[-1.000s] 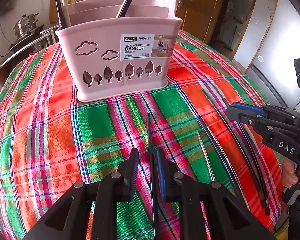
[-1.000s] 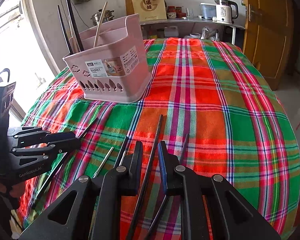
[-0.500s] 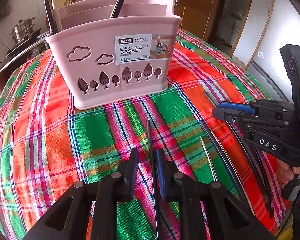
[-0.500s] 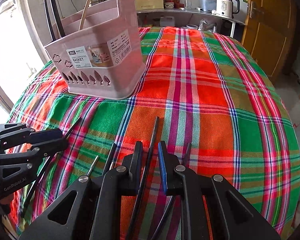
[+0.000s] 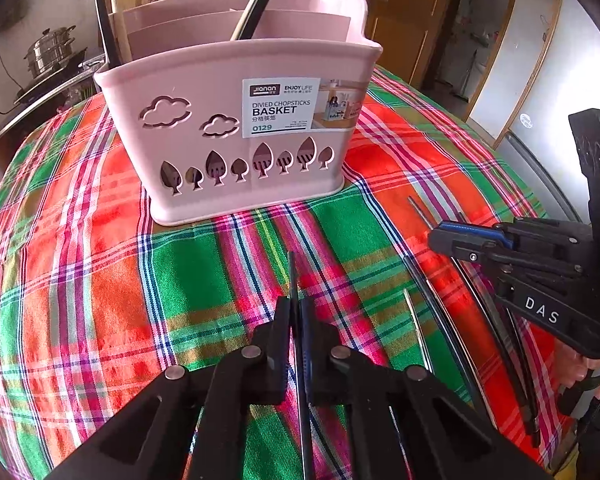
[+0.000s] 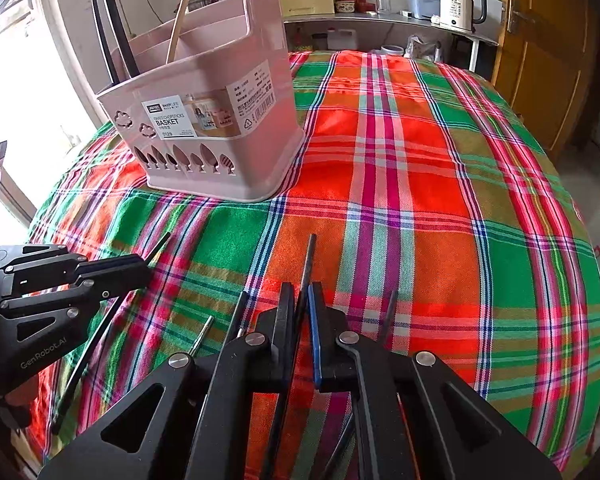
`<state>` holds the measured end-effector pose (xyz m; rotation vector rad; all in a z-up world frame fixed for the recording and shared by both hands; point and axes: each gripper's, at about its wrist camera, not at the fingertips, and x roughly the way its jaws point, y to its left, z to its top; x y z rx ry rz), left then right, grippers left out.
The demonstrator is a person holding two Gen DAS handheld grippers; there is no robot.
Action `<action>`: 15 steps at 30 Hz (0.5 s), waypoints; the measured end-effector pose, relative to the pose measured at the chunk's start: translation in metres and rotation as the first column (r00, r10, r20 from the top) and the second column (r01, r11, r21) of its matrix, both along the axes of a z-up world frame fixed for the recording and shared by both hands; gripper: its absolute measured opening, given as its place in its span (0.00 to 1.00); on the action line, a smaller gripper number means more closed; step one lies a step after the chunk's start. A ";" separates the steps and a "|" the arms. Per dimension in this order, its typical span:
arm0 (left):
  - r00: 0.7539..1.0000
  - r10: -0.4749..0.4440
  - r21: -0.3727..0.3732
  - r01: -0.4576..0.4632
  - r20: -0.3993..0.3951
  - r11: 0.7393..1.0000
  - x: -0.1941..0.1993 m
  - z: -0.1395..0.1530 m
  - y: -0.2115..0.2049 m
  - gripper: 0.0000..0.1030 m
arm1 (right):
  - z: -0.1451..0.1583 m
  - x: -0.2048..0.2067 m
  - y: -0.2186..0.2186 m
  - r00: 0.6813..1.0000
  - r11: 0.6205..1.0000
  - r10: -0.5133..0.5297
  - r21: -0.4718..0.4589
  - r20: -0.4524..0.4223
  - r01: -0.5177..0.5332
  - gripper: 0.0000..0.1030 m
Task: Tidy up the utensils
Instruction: 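Close the left tool on a dark chopstick while the right tool grasps another, then lift the dark chopsticks in both tools and carry them over the basket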
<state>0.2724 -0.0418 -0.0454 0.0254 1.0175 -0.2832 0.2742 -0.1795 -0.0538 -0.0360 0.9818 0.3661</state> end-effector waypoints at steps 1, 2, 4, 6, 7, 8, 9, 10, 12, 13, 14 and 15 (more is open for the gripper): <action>1.000 0.002 -0.006 -0.002 0.006 1.000 -0.002 0.003 0.002 0.05 | 0.003 -0.001 0.001 1.000 1.000 0.004 0.004 0.007 -0.004 0.06; 1.000 0.003 -0.012 -0.003 0.014 1.000 -0.004 0.007 0.006 0.05 | 0.007 -0.003 0.003 1.000 1.000 0.007 0.008 0.017 -0.007 0.06; 0.999 0.004 -0.027 -0.003 0.033 1.000 -0.008 0.017 0.009 0.05 | 0.016 -0.007 0.005 0.999 1.000 0.016 0.019 0.039 -0.017 0.06; 0.998 0.004 -0.035 -0.002 0.058 0.999 -0.014 0.030 0.013 0.04 | 0.028 -0.012 0.006 0.997 0.999 0.023 0.034 0.067 -0.025 0.06; 0.997 0.005 -0.037 -0.002 0.074 0.999 -0.016 0.037 0.015 0.04 | 0.035 -0.015 0.007 0.996 0.999 0.026 0.040 0.085 -0.029 0.06; 0.996 0.006 -0.043 -0.002 0.090 0.999 -0.019 0.045 0.018 0.04 | 0.043 -0.017 0.007 0.994 0.998 0.028 0.046 0.102 -0.033 0.05; 0.994 0.007 -0.050 -0.001 0.105 0.999 -0.022 0.053 0.019 0.04 | 0.050 -0.020 0.007 0.992 0.998 0.029 0.052 0.119 -0.036 0.05; 0.992 0.007 -0.055 0.000 0.124 0.998 -0.026 0.062 0.022 0.04 | 0.059 -0.022 0.008 0.990 0.998 0.031 0.058 0.139 -0.039 0.05; 0.987 0.011 -0.062 -0.001 0.161 0.998 -0.031 0.080 0.025 0.04 | 0.075 -0.028 0.007 0.984 0.997 0.031 0.070 0.178 -0.044 0.05; 0.984 0.013 -0.066 -0.001 0.179 0.998 -0.032 0.089 0.024 0.04 | 0.084 -0.030 0.007 0.980 0.996 0.031 0.076 0.198 -0.046 0.05; 0.980 0.015 -0.070 -0.002 0.199 0.998 -0.034 0.098 0.026 0.04 | 0.092 -0.033 0.006 0.975 0.995 0.030 0.082 0.219 -0.049 0.05; 0.976 0.019 -0.075 -0.003 0.217 0.997 -0.037 0.107 0.028 0.04 | 0.099 -0.035 0.005 0.971 0.995 0.027 0.088 0.238 -0.049 0.05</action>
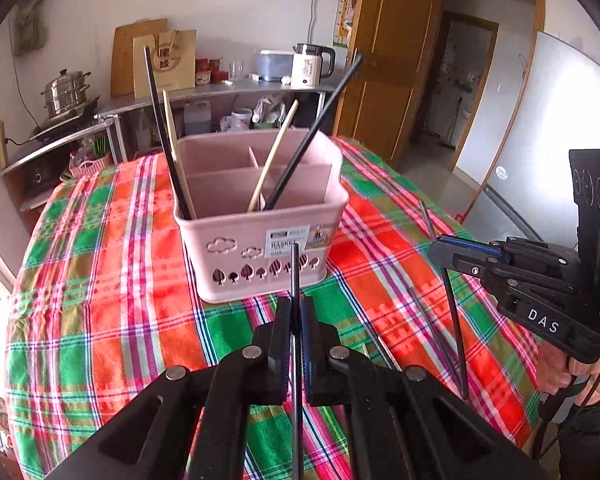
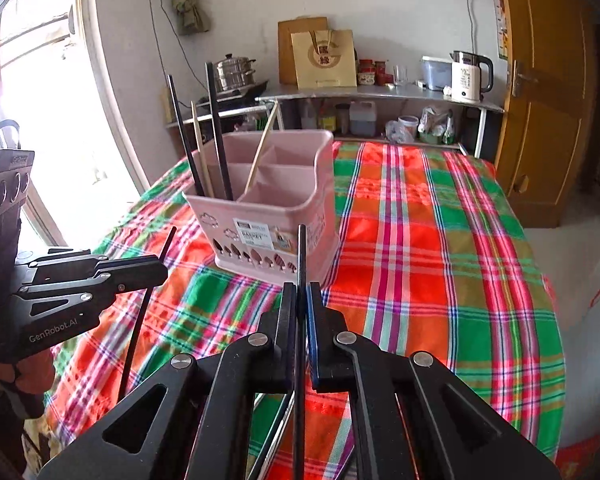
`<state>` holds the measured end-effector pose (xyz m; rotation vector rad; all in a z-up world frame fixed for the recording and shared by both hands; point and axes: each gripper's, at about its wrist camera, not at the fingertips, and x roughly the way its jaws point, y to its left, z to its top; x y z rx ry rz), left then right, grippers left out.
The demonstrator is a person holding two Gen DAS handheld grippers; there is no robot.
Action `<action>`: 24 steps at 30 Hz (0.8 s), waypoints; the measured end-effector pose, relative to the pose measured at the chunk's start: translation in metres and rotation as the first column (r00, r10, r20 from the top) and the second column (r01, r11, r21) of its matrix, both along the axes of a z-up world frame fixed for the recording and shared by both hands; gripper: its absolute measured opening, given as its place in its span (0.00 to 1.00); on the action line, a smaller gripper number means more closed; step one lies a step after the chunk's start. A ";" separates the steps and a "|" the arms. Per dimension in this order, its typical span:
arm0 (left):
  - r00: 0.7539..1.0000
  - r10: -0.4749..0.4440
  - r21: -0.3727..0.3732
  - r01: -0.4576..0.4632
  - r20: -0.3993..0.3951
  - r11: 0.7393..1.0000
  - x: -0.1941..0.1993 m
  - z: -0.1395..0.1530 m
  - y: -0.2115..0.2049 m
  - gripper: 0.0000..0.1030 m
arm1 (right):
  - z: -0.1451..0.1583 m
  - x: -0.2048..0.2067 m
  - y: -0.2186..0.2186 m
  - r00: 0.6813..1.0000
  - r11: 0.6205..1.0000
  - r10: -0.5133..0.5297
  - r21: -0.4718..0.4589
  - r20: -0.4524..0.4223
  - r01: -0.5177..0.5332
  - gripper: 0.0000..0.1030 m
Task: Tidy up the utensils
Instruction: 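Lift the dark chopsticks in both tools and carry them over the basket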
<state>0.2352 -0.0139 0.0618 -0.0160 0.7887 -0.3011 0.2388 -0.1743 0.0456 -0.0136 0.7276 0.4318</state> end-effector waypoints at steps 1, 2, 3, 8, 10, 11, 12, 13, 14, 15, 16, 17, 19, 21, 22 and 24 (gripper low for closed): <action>1.000 0.003 -0.005 -0.003 0.018 1.000 -0.002 0.009 0.000 0.04 | 0.007 -0.002 -0.001 1.000 1.000 -0.003 0.006 0.019 0.003 0.05; 0.999 0.006 -0.009 -0.005 0.035 1.000 -0.003 0.016 0.002 0.04 | 0.014 -0.004 -0.002 0.999 1.000 -0.005 0.013 0.037 0.004 0.05; 0.999 0.009 -0.012 -0.009 0.051 1.000 -0.005 0.023 0.004 0.04 | 0.020 -0.006 -0.004 0.999 1.000 -0.006 0.021 0.052 0.005 0.05; 0.994 0.030 -0.033 -0.027 0.105 0.999 -0.013 0.050 0.013 0.04 | 0.045 -0.016 -0.010 0.993 0.999 -0.021 0.047 0.119 0.016 0.05; 0.992 0.038 -0.044 -0.033 0.121 0.998 -0.016 0.058 0.017 0.04 | 0.050 -0.019 -0.012 0.990 0.998 -0.024 0.056 0.136 0.017 0.05; 0.991 0.042 -0.051 -0.035 0.127 0.998 -0.017 0.062 0.019 0.04 | 0.053 -0.021 -0.013 0.989 0.998 -0.025 0.059 0.144 0.017 0.05; 0.990 0.044 -0.058 -0.036 0.134 0.998 -0.019 0.065 0.020 0.04 | 0.055 -0.022 -0.013 0.988 0.998 -0.026 0.061 0.149 0.017 0.05; 0.989 0.045 -0.063 -0.037 0.139 0.997 -0.021 0.068 0.022 0.04 | 0.057 -0.023 -0.014 0.988 0.998 -0.026 0.063 0.152 0.017 0.05; 0.989 0.048 -0.066 -0.039 0.141 0.997 -0.022 0.069 0.023 0.04 | 0.057 -0.024 -0.014 0.988 0.998 -0.027 0.062 0.154 0.018 0.05; 0.989 0.049 -0.067 -0.040 0.141 0.997 -0.023 0.070 0.024 0.04 | 0.058 -0.025 -0.014 0.987 0.998 -0.027 0.060 0.156 0.018 0.05; 0.989 0.050 -0.068 -0.041 0.140 0.997 -0.023 0.070 0.025 0.04 | 0.057 -0.025 -0.015 0.987 0.998 -0.027 0.060 0.156 0.018 0.05; 0.989 0.051 -0.069 -0.042 0.138 0.997 -0.023 0.069 0.026 0.04 | 0.057 -0.024 -0.015 0.988 0.998 -0.027 0.060 0.155 0.018 0.05; 0.990 0.051 -0.071 -0.042 0.135 0.997 -0.023 0.069 0.026 0.04 | 0.058 -0.028 -0.015 0.987 0.998 -0.026 0.060 0.156 0.017 0.04; 0.990 0.049 -0.076 -0.040 0.133 0.996 -0.023 0.070 0.027 0.04 | 0.060 -0.029 -0.016 0.986 0.998 -0.025 0.062 0.164 0.015 0.04; 0.990 0.048 -0.076 -0.038 0.132 0.996 -0.024 0.069 0.027 0.04 | 0.062 -0.030 -0.016 0.985 0.998 -0.024 0.062 0.170 0.013 0.04; 0.990 0.048 -0.076 -0.038 0.132 0.996 -0.024 0.070 0.028 0.04 | 0.066 -0.032 -0.016 0.983 0.998 -0.020 0.062 0.181 0.009 0.04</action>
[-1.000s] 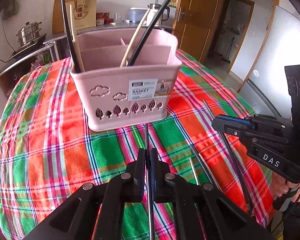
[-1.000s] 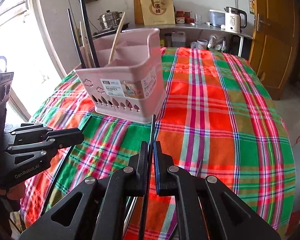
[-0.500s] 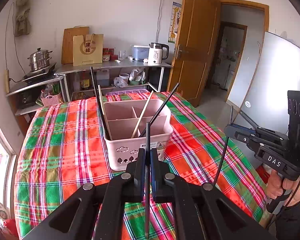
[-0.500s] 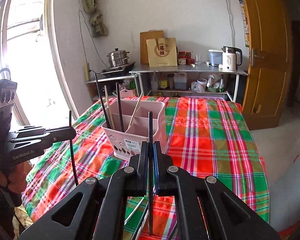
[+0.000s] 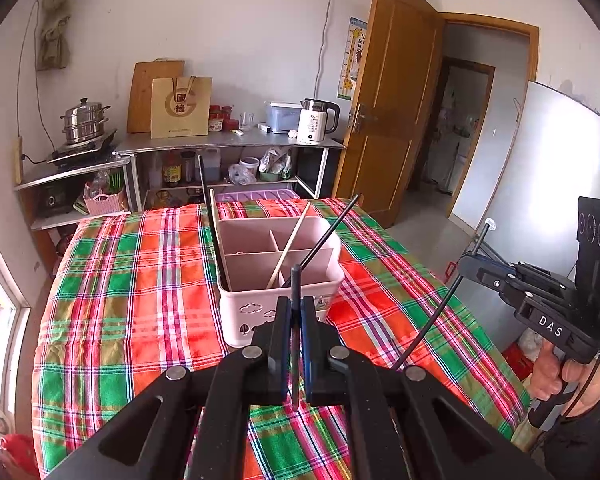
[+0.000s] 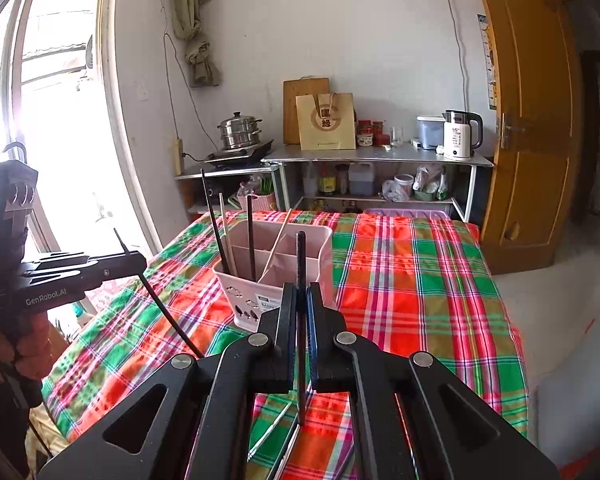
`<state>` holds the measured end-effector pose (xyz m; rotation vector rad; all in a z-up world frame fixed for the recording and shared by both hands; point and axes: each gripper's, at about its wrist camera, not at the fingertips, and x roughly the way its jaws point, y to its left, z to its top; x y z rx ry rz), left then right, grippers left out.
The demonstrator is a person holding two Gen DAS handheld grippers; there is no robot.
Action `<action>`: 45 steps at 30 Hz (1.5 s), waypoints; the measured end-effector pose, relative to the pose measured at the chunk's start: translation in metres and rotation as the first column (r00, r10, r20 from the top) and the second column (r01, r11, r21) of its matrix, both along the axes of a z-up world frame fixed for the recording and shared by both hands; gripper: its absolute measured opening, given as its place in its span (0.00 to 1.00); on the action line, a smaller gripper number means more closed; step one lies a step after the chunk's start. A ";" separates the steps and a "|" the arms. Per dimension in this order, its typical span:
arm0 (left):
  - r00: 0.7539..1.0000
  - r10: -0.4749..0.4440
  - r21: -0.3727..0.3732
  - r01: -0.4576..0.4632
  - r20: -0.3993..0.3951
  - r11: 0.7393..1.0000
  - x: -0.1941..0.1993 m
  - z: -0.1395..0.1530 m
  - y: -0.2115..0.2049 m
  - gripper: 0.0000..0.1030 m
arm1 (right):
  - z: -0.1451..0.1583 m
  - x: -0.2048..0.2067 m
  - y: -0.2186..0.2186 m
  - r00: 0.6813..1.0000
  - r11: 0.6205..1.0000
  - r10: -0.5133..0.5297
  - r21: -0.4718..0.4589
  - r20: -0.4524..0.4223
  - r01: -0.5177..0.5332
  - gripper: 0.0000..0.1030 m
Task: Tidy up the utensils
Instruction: 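Lift the dark chopsticks in both tools and carry them over the basket, then lower the chopsticks into the basket compartments and open both tools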
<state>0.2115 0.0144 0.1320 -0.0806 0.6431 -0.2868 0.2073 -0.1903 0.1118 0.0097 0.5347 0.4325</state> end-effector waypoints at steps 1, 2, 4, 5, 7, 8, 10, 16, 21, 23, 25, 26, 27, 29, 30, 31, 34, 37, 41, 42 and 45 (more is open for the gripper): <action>1.000 -0.001 0.000 0.001 0.000 1.000 0.000 0.001 0.001 0.04 | 0.003 -0.001 0.000 1.000 1.000 0.001 0.000 0.006 -0.001 0.04; 1.000 -0.003 0.000 0.003 0.001 1.000 0.000 0.002 0.001 0.04 | 0.005 -0.001 0.001 1.000 1.000 0.004 0.000 0.011 -0.004 0.04; 1.000 -0.008 -0.005 0.008 -0.001 1.000 -0.001 0.004 0.003 0.04 | 0.009 -0.002 0.003 1.000 1.000 0.011 0.001 0.019 -0.011 0.04; 1.000 -0.009 -0.006 0.009 -0.005 1.000 0.000 0.005 0.003 0.04 | 0.011 -0.003 0.004 1.000 1.000 0.015 0.002 0.023 -0.015 0.04; 1.000 -0.007 0.000 0.007 -0.007 1.000 0.000 0.006 0.005 0.04 | 0.014 -0.003 0.006 0.999 1.000 0.023 0.006 0.028 -0.023 0.04; 1.000 -0.006 0.001 0.006 -0.007 1.000 0.001 0.008 0.006 0.04 | 0.016 -0.002 0.007 0.999 1.000 0.027 0.009 0.031 -0.027 0.04; 1.000 -0.004 -0.004 0.004 -0.008 1.000 0.003 0.011 0.009 0.04 | 0.020 -0.001 0.009 0.999 0.999 0.035 0.011 0.041 -0.036 0.04; 1.000 0.014 -0.017 -0.013 0.019 1.000 0.013 0.035 0.019 0.04 | 0.034 0.006 0.025 0.995 0.997 0.065 0.027 0.077 -0.068 0.04; 0.998 0.036 -0.039 -0.034 0.058 0.999 0.024 0.062 0.030 0.04 | 0.047 0.020 0.037 0.993 0.996 0.066 0.058 0.100 -0.072 0.04; 0.996 0.047 -0.048 -0.044 0.072 0.998 0.030 0.072 0.035 0.04 | 0.054 0.026 0.040 0.991 0.994 0.067 0.073 0.117 -0.076 0.04; 0.995 0.058 -0.051 -0.054 0.084 0.997 0.036 0.082 0.040 0.04 | 0.061 0.032 0.045 0.989 0.993 0.066 0.086 0.134 -0.078 0.04; 0.994 0.061 -0.051 -0.057 0.091 0.997 0.040 0.087 0.041 0.04 | 0.065 0.036 0.047 0.988 0.993 0.063 0.093 0.142 -0.076 0.04; 0.993 0.066 -0.050 -0.062 0.096 0.997 0.043 0.092 0.042 0.04 | 0.068 0.039 0.048 0.987 0.992 0.061 0.100 0.149 -0.076 0.04; 0.992 0.072 -0.051 -0.067 0.105 0.996 0.050 0.100 0.044 0.04 | 0.074 0.047 0.051 0.985 0.991 0.055 0.114 0.162 -0.074 0.04; 0.991 0.074 -0.053 -0.068 0.113 0.996 0.054 0.104 0.045 0.04 | 0.076 0.051 0.052 0.985 0.990 0.051 0.122 0.166 -0.072 0.04; 0.990 0.076 -0.055 -0.070 0.120 0.996 0.057 0.107 0.046 0.04 | 0.079 0.054 0.053 0.984 0.989 0.047 0.130 0.171 -0.070 0.04; 0.988 0.077 -0.068 -0.068 0.135 0.995 0.068 0.111 0.049 0.04 | 0.082 0.064 0.057 0.983 0.986 0.040 0.152 0.182 -0.068 0.04; 0.987 0.081 -0.074 -0.071 0.138 0.995 0.079 0.108 0.050 0.04 | 0.079 0.073 0.062 0.983 0.985 0.037 0.159 0.182 -0.066 0.04; 0.990 0.080 -0.084 -0.070 0.116 0.994 0.095 0.092 0.053 0.04 | 0.066 0.085 0.069 0.986 0.986 0.034 0.156 0.161 -0.060 0.04; 0.991 0.081 -0.082 -0.072 0.109 0.994 0.099 0.087 0.053 0.04 | 0.062 0.089 0.071 0.987 0.986 0.034 0.155 0.154 -0.058 0.04; 0.993 0.081 -0.076 -0.075 0.083 0.994 0.110 0.070 0.053 0.04 | 0.050 0.095 0.075 0.991 0.987 0.036 0.149 0.132 -0.055 0.04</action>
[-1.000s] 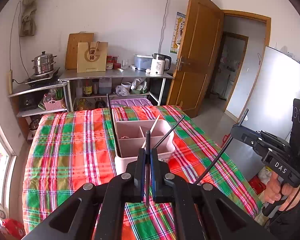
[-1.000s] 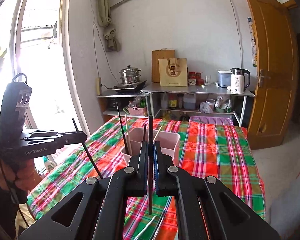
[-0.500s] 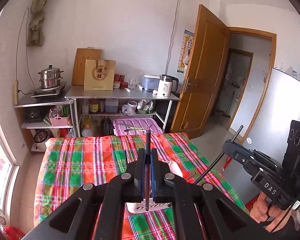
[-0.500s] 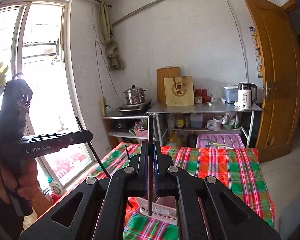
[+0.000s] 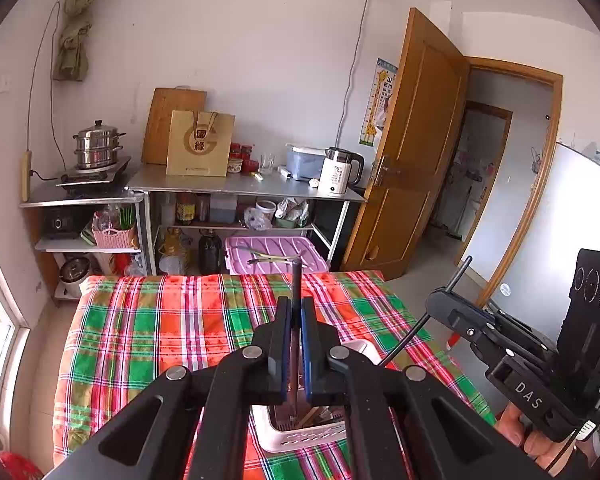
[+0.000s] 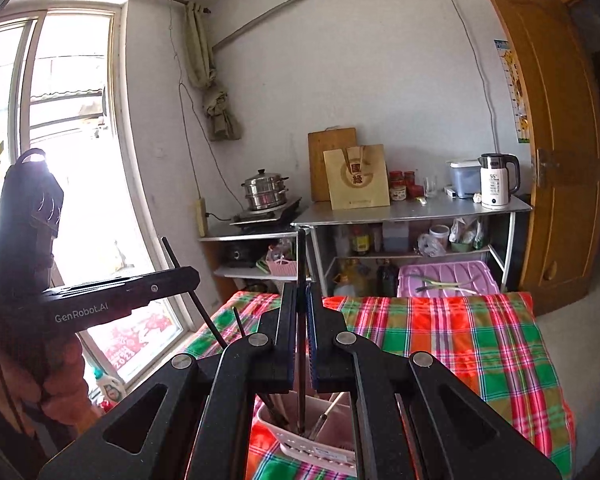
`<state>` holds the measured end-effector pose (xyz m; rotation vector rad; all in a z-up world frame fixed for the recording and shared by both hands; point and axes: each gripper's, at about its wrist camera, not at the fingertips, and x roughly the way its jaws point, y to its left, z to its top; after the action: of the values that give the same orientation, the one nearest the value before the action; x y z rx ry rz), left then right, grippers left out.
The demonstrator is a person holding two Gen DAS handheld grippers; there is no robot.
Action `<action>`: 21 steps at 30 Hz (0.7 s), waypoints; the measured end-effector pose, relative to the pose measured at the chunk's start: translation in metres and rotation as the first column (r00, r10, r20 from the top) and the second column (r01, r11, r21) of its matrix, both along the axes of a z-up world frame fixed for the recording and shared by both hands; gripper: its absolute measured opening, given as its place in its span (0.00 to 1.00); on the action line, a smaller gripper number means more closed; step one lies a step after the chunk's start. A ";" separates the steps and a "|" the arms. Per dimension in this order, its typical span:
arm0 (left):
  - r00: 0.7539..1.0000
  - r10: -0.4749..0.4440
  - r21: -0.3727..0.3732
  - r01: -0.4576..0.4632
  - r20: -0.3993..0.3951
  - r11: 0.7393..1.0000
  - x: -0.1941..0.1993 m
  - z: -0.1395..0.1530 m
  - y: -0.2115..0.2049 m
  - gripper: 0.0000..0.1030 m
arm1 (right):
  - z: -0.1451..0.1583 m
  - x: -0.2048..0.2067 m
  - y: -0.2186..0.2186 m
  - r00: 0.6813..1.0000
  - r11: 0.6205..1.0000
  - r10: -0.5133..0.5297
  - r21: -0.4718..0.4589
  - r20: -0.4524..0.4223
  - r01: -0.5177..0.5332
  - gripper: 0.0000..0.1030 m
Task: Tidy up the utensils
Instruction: 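Lower the chopsticks into the basket compartments and open both tools, then move both open tools back over the chopsticks left on the cloth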
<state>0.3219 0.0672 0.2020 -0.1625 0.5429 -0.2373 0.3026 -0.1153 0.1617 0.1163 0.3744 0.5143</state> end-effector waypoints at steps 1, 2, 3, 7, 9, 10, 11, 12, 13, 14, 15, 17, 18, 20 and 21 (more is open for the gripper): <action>1.000 0.001 0.001 -0.001 -0.008 1.000 0.003 -0.005 0.000 0.04 | -0.004 0.002 0.001 1.000 1.000 0.001 -0.003 -0.010 -0.001 0.04; 1.000 0.002 0.000 -0.002 -0.016 1.000 0.006 -0.011 0.000 0.04 | -0.008 0.004 0.002 1.000 1.000 -0.002 -0.009 -0.019 0.002 0.04; 1.000 0.004 -0.004 -0.004 -0.025 1.000 0.009 -0.017 0.001 0.04 | -0.012 0.006 0.003 1.000 1.000 -0.004 -0.013 -0.029 0.004 0.04; 0.998 -0.001 -0.017 0.000 -0.062 1.000 0.018 -0.038 0.003 0.04 | -0.024 0.014 0.005 0.998 1.000 -0.008 -0.024 -0.062 0.007 0.04; 0.997 -0.007 -0.010 0.007 -0.080 1.000 0.021 -0.050 0.001 0.04 | -0.030 0.017 0.007 0.997 0.999 -0.001 -0.032 -0.082 -0.002 0.04; 0.996 -0.009 -0.004 0.009 -0.090 1.000 0.022 -0.054 0.000 0.04 | -0.033 0.018 0.008 0.996 0.999 0.002 -0.039 -0.090 -0.005 0.04; 0.995 -0.010 0.001 0.010 -0.098 1.000 0.021 -0.059 -0.003 0.04 | -0.036 0.020 0.009 0.995 0.999 0.004 -0.046 -0.098 -0.008 0.05; 0.994 -0.013 0.000 0.013 -0.107 1.000 0.022 -0.063 -0.004 0.04 | -0.038 0.021 0.011 0.994 0.999 0.007 -0.053 -0.108 -0.012 0.05; 0.993 -0.019 -0.001 0.019 -0.115 1.000 0.023 -0.066 -0.004 0.04 | -0.041 0.022 0.012 0.993 0.998 0.012 -0.056 -0.117 -0.019 0.05; 0.992 -0.019 0.004 0.019 -0.121 1.000 0.024 -0.068 -0.005 0.04 | -0.044 0.023 0.013 0.992 0.998 0.017 -0.062 -0.125 -0.025 0.05; 0.992 -0.018 0.008 0.019 -0.125 1.000 0.024 -0.070 -0.006 0.04 | -0.046 0.024 0.013 0.991 0.997 0.019 -0.071 -0.134 -0.029 0.05; 0.991 -0.018 0.005 0.019 -0.132 1.000 0.024 -0.073 -0.006 0.04 | -0.050 0.024 0.014 0.989 0.996 0.021 -0.082 -0.145 -0.033 0.05; 0.991 -0.017 0.002 0.017 -0.129 1.000 0.022 -0.073 -0.005 0.04 | -0.051 0.023 0.013 0.988 0.996 0.025 -0.083 -0.151 -0.038 0.05; 0.993 -0.012 -0.006 0.011 -0.118 1.000 0.018 -0.070 -0.003 0.04 | -0.050 0.021 0.012 0.988 0.996 0.026 -0.081 -0.151 -0.039 0.13; 0.994 -0.010 -0.008 0.009 -0.111 1.000 0.016 -0.068 -0.001 0.05 | -0.049 0.019 0.010 0.989 0.996 0.025 -0.078 -0.146 -0.037 0.14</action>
<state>0.3377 0.0659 0.1337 -0.1814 0.6530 -0.2405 0.3213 -0.1050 0.1129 0.0702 0.5392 0.5226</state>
